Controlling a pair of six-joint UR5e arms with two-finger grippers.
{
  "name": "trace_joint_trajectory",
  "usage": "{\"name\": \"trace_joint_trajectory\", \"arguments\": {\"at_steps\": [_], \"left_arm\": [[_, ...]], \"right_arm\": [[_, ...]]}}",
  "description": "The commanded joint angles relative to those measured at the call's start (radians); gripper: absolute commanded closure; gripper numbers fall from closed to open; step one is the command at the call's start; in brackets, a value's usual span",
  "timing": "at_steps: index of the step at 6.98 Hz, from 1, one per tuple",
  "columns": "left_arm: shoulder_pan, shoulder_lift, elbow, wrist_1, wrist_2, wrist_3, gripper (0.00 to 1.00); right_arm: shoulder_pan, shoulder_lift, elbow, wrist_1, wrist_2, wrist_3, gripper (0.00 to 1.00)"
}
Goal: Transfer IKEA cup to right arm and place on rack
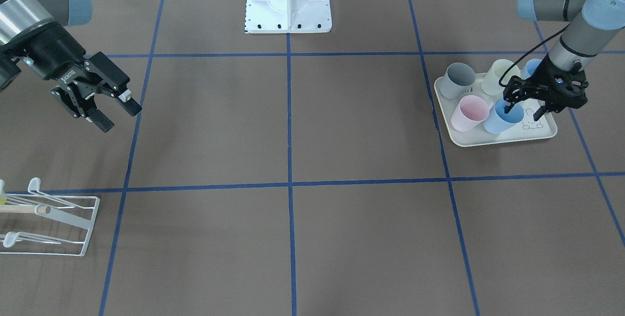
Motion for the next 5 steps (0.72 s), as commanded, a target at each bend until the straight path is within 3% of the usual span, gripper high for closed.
{"name": "trace_joint_trajectory", "arguments": {"at_steps": [1,5], "left_arm": [[0.001,-0.011,0.01,0.0,0.0,-0.006,0.3],[0.001,-0.017,0.024,0.0,0.002,0.0,0.91]], "right_arm": [[0.0,0.0,-0.001,0.0,0.0,0.0,0.0],[-0.001,0.002,-0.002,0.0,0.0,0.0,0.0]]}}
